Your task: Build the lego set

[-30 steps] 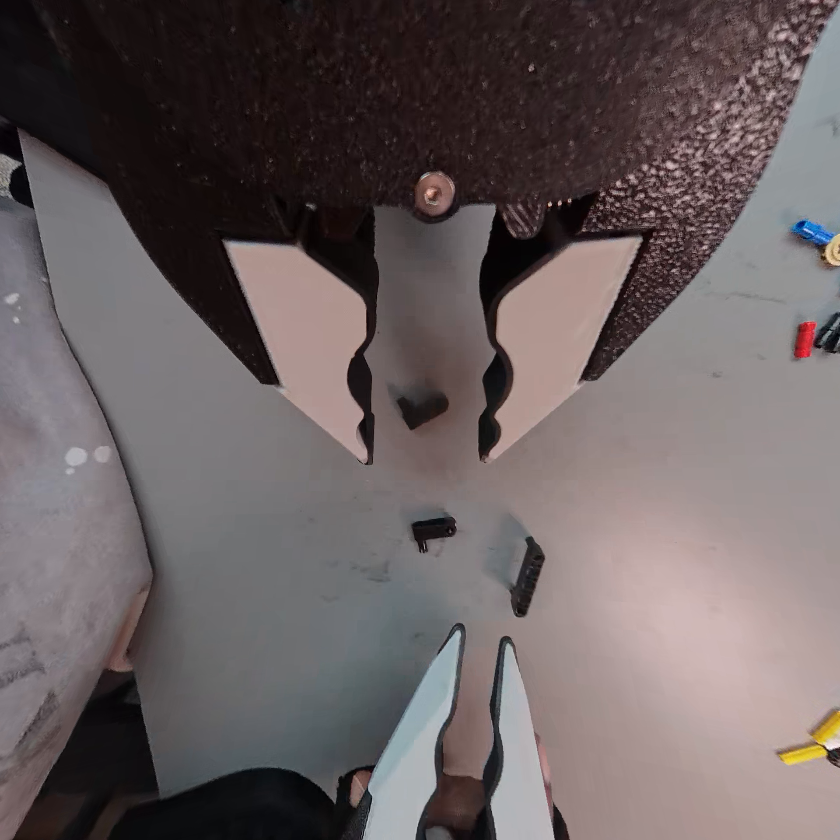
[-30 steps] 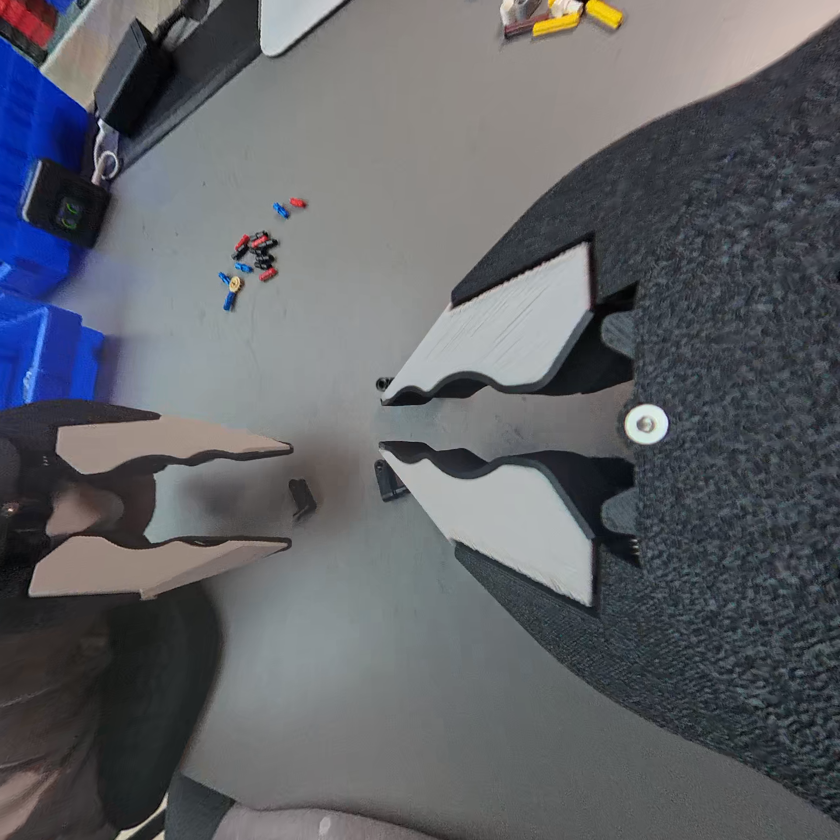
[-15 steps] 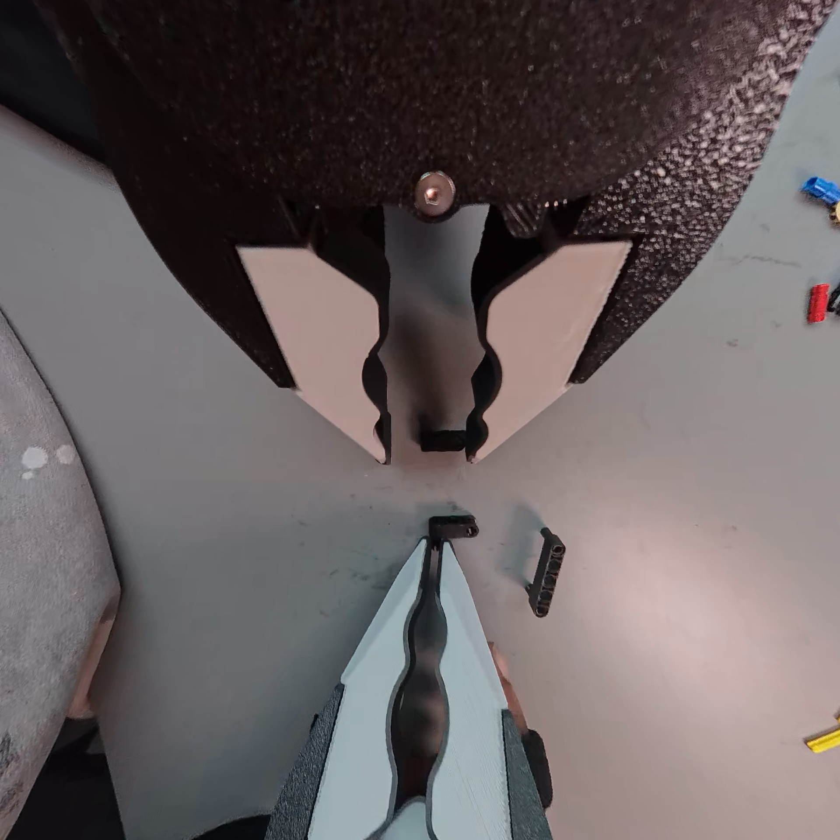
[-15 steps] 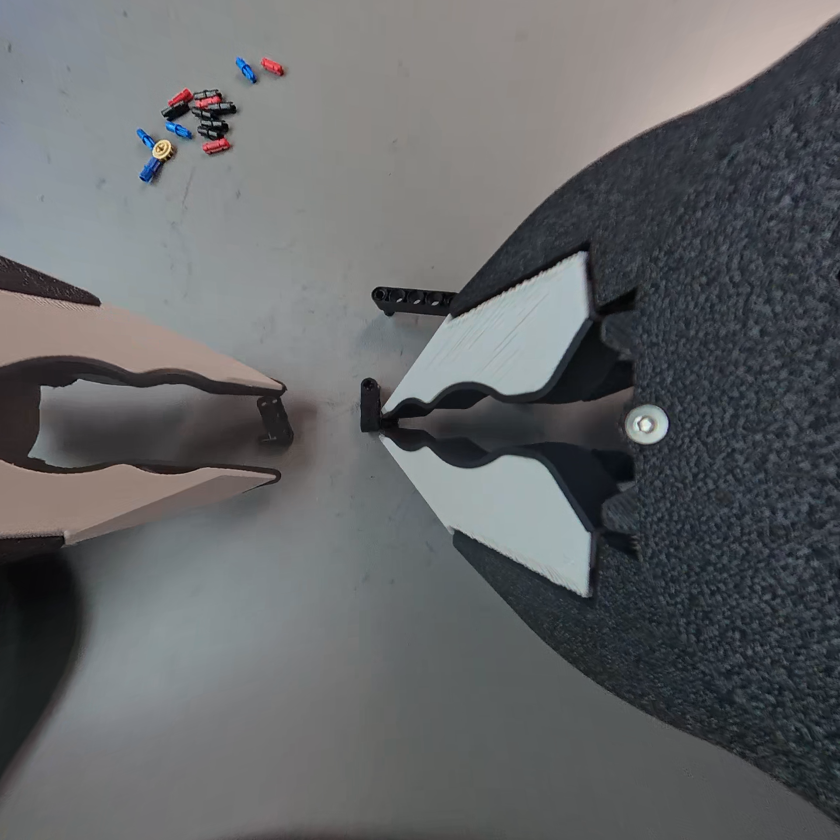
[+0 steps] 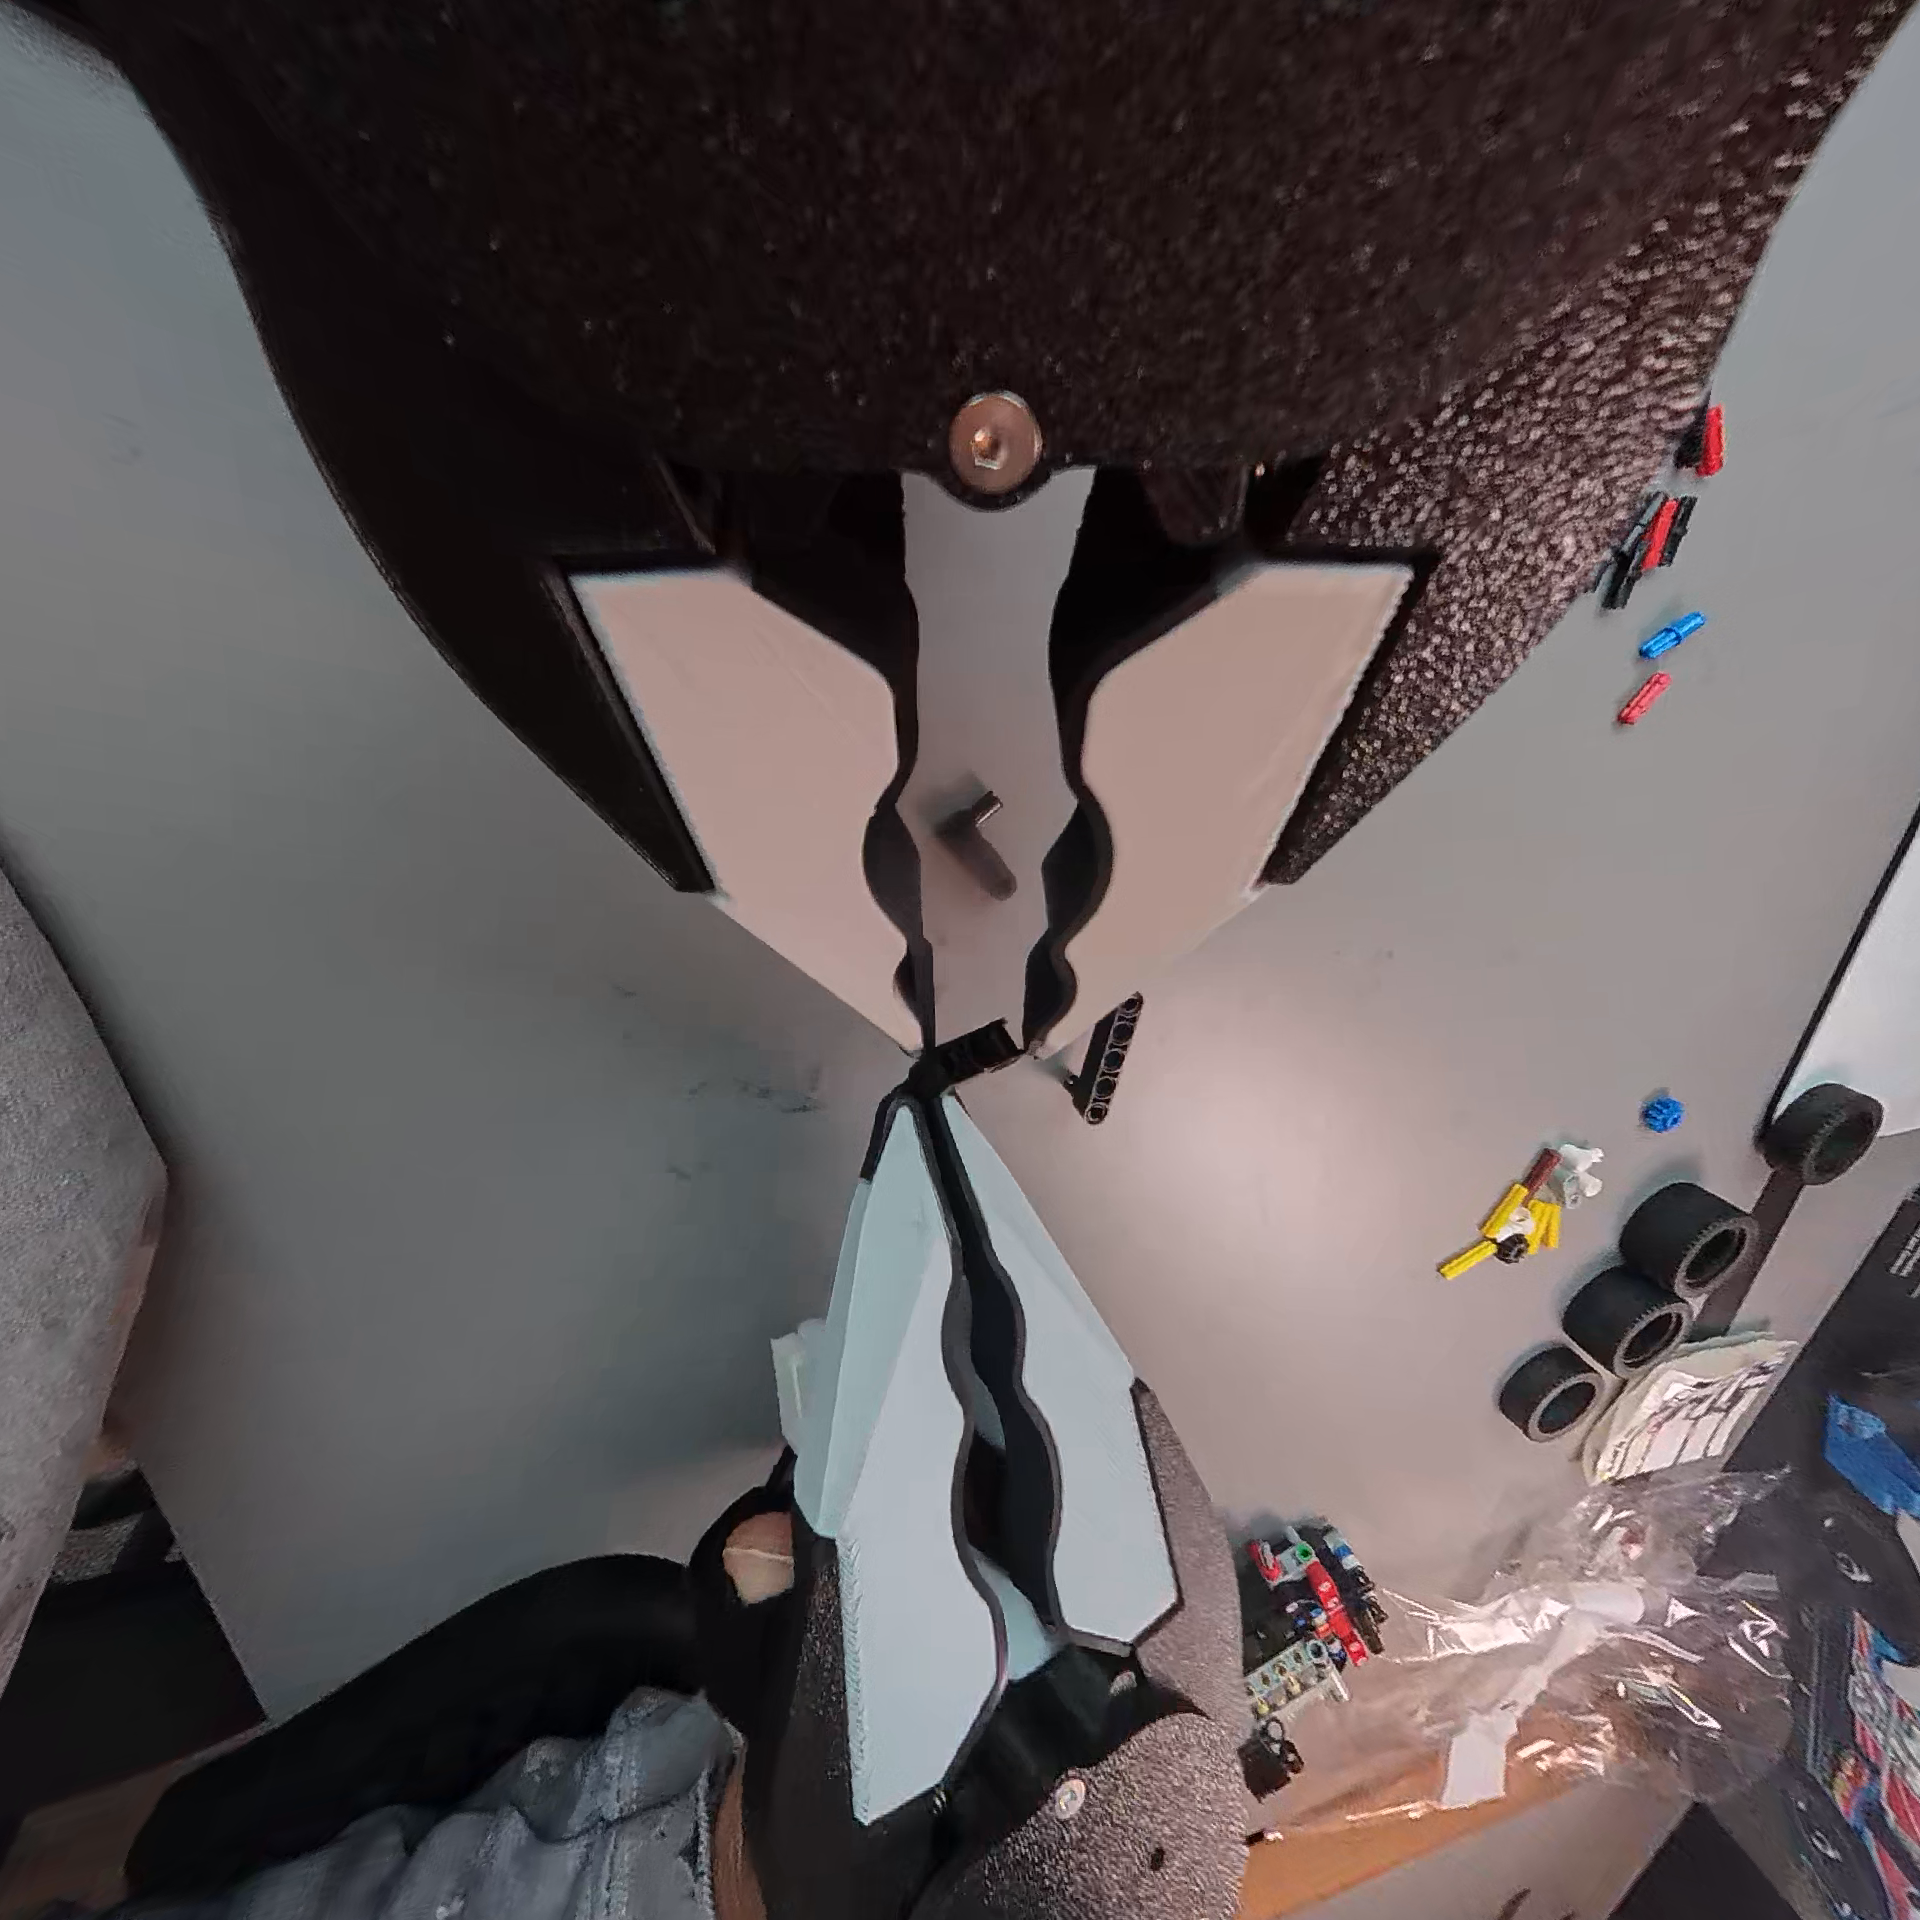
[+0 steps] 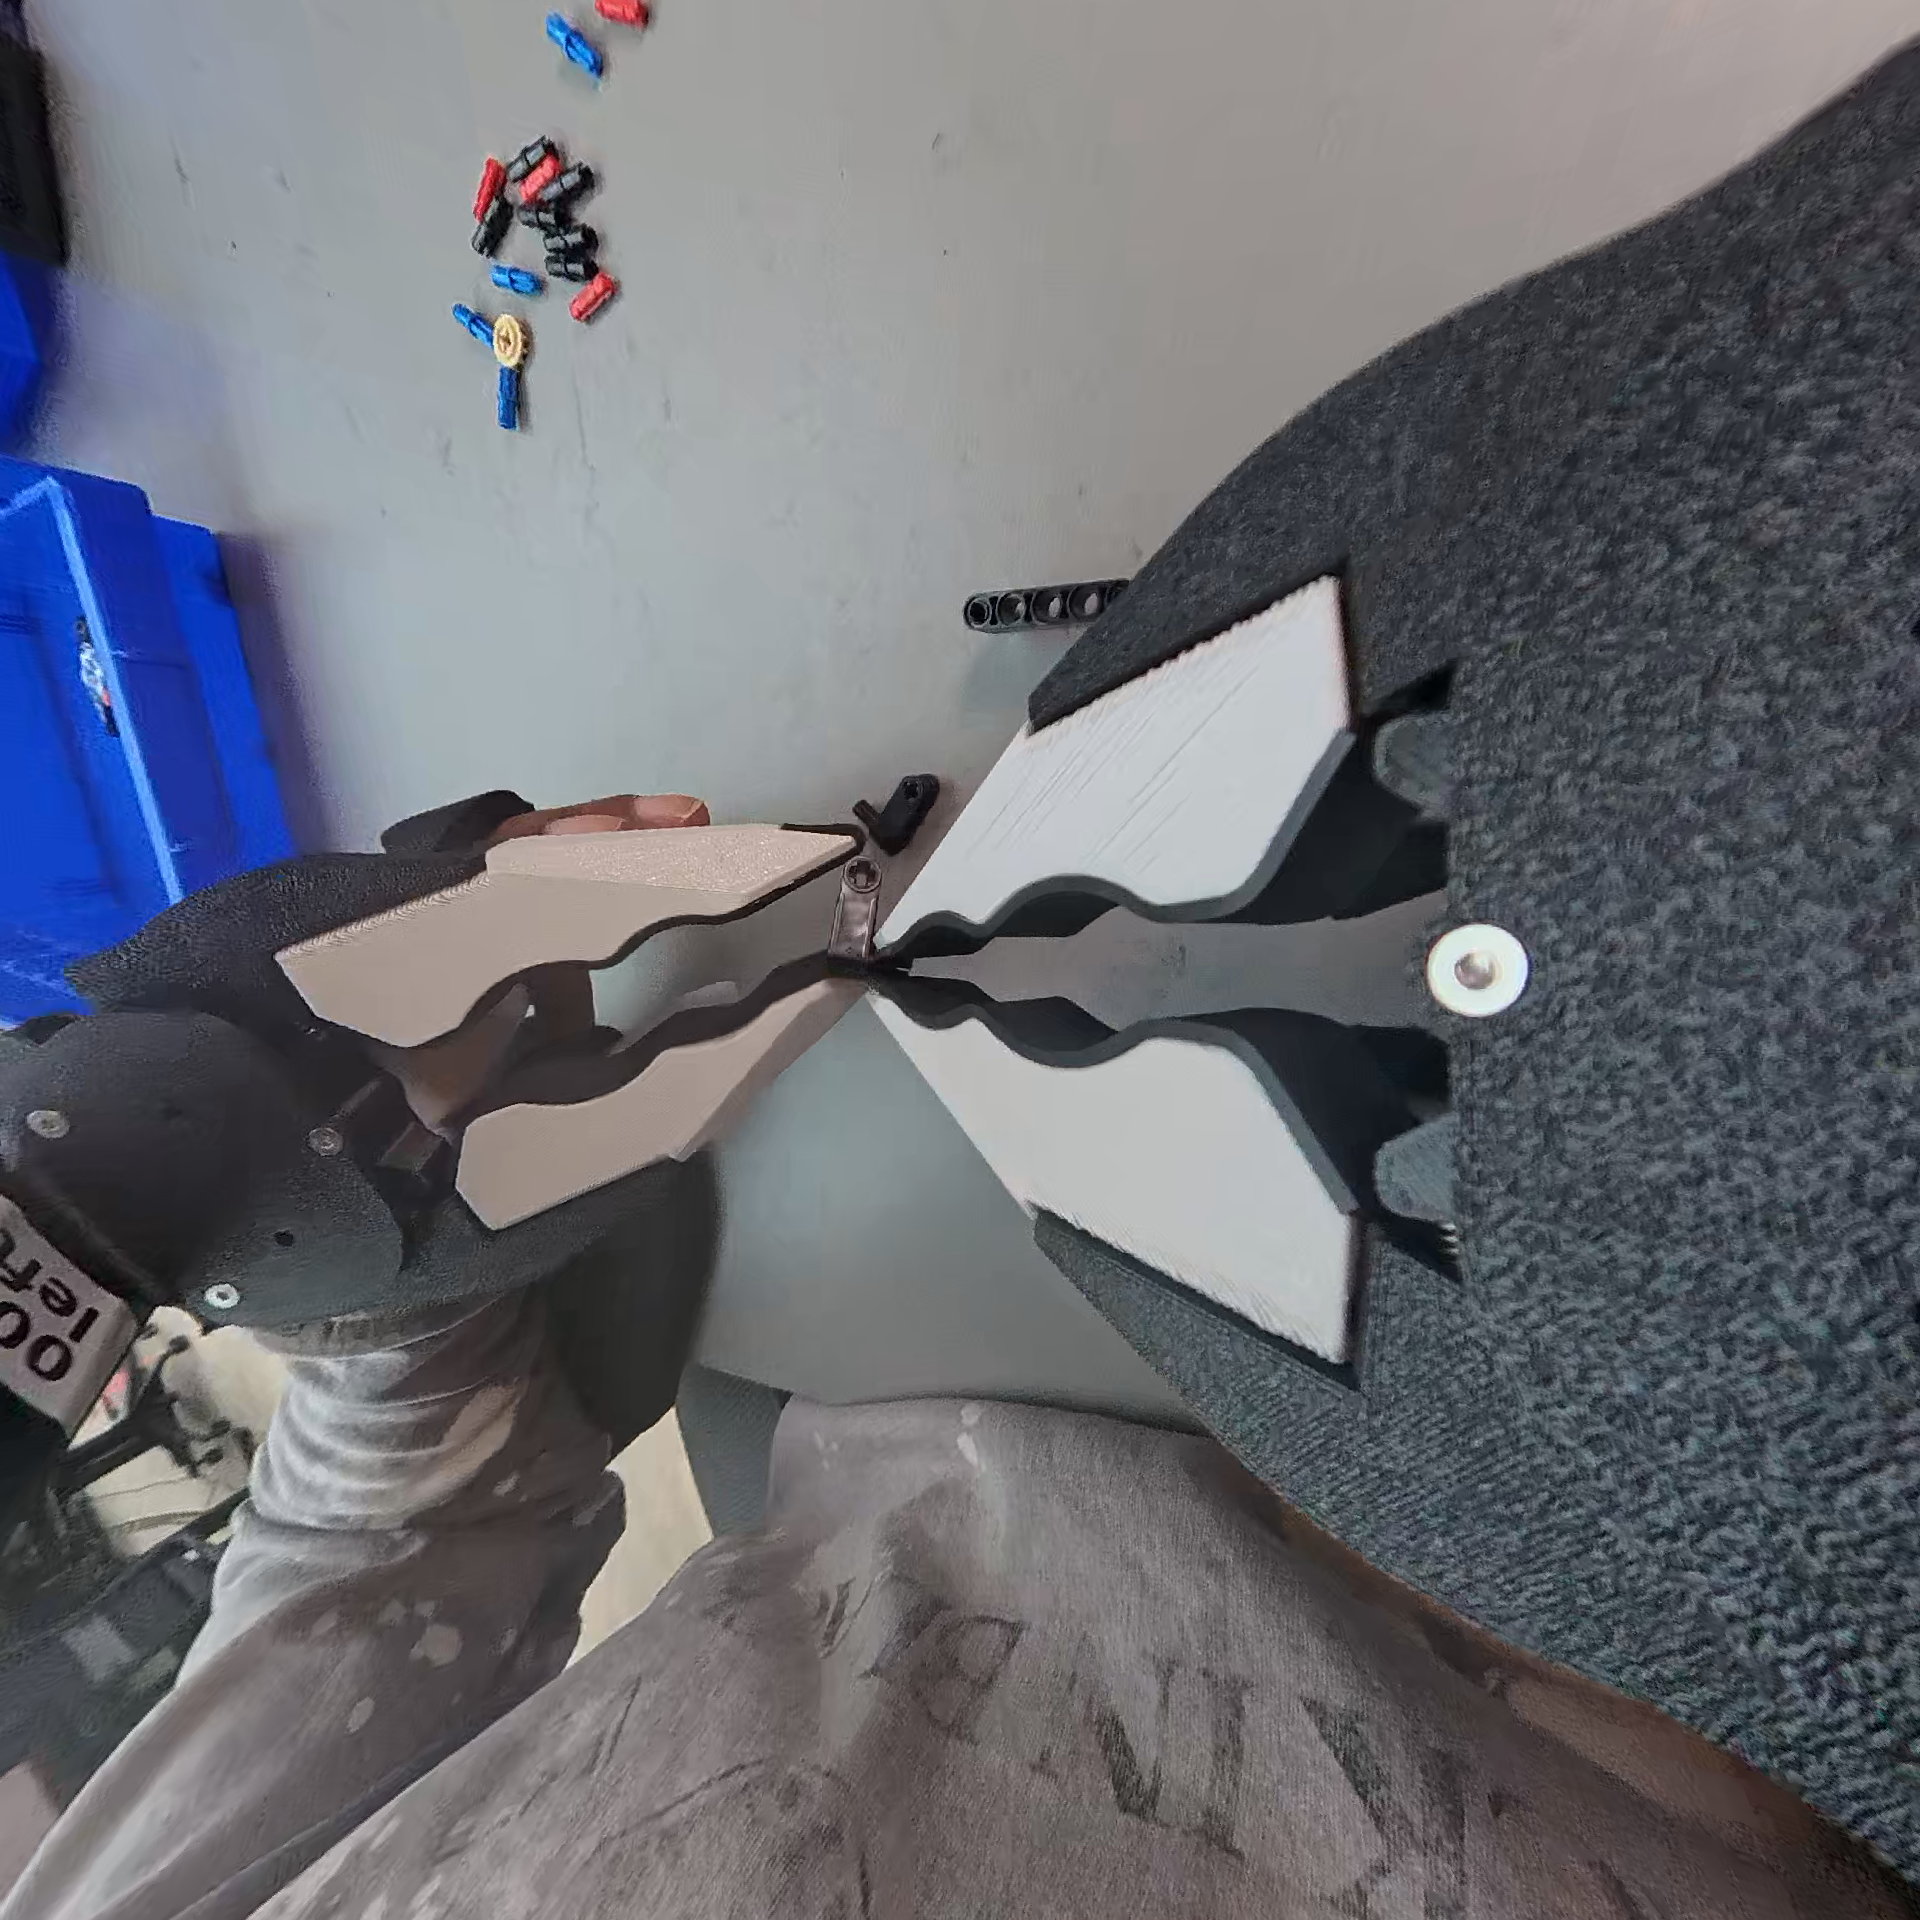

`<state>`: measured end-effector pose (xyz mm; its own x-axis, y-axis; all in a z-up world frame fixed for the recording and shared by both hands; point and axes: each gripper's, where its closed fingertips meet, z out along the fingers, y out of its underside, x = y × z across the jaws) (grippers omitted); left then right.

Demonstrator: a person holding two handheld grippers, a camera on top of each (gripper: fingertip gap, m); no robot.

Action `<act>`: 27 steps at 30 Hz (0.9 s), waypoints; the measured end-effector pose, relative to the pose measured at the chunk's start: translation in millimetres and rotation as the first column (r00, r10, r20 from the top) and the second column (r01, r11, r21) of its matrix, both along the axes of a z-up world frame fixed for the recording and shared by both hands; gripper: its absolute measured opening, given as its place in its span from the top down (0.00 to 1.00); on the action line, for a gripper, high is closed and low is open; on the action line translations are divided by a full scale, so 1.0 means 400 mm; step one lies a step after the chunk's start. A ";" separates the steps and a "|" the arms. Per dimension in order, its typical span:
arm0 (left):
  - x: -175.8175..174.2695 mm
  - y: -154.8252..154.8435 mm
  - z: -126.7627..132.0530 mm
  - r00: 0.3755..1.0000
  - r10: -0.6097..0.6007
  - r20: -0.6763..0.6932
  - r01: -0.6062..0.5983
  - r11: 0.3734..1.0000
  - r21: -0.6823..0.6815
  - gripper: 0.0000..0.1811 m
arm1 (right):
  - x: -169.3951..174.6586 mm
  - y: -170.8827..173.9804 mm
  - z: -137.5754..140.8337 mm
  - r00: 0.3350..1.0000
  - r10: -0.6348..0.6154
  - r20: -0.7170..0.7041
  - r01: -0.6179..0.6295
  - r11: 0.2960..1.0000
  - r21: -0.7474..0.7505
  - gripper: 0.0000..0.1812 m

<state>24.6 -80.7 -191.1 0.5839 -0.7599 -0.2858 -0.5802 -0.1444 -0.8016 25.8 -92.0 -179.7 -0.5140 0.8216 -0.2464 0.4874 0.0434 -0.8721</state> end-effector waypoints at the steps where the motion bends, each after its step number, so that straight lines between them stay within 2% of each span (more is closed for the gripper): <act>1: -0.003 0.003 0.008 1.000 0.009 0.024 -0.009 1.000 0.002 0.92 | -0.002 0.002 0.015 1.000 -0.005 -0.019 0.005 0.999 -0.035 0.99; 3: 0.002 0.000 0.031 0.991 0.006 0.137 -0.003 1.000 -0.026 0.94 | -0.007 0.007 0.068 0.994 -0.024 -0.107 0.011 0.993 -0.121 1.00; 5: 0.012 -0.003 0.078 0.947 0.003 0.320 0.016 0.998 -0.058 0.96 | -0.008 0.015 0.113 0.979 -0.043 -0.197 0.013 0.989 -0.150 1.00; 7: 0.016 -0.004 0.125 0.869 0.006 0.495 0.049 0.994 -0.099 0.97 | -0.007 0.020 0.141 0.958 -0.057 -0.280 0.021 0.991 -0.132 0.98; 9: 0.015 -0.008 0.169 0.760 0.006 0.650 0.105 0.986 -0.132 1.00 | -0.005 0.024 0.166 0.934 -0.070 -0.350 0.030 0.992 -0.120 0.97; 11: 0.010 -0.006 0.189 0.668 0.042 0.743 0.144 0.972 -0.184 1.00 | -0.006 0.031 0.187 0.908 -0.089 -0.410 0.053 0.994 -0.098 0.95; 14: 0.019 -0.008 0.198 0.608 0.046 0.793 0.188 0.962 -0.200 1.00 | -0.014 0.040 0.201 0.884 -0.123 -0.451 0.101 0.992 -0.072 0.93; 16: 0.032 -0.008 0.197 0.602 0.041 0.798 0.203 0.958 -0.203 1.00 | -0.019 0.033 0.190 0.893 -0.112 -0.435 0.099 0.994 -0.053 0.92; 21: 0.018 0.009 0.185 0.647 0.073 0.759 0.137 0.968 -0.209 1.00 | -0.026 0.064 0.182 0.910 -0.169 -0.379 0.129 0.983 -0.131 0.93; 24: -0.050 0.044 0.155 0.713 0.184 0.676 -0.035 0.973 -0.228 1.00 | -0.027 0.124 0.180 0.894 -0.247 -0.374 0.223 0.969 -0.105 0.95; 27: -0.130 0.075 0.103 0.790 0.313 0.527 -0.219 0.947 -0.234 0.91 | -0.033 0.168 0.163 0.885 -0.309 -0.348 0.301 0.950 -0.079 0.96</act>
<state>-27.6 -50.7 -150.1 0.7915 -0.5567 0.2521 0.0325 -0.3736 -0.9270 12.8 -24.7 -114.7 -0.2953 0.9483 -0.1163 0.1346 -0.0792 -0.9877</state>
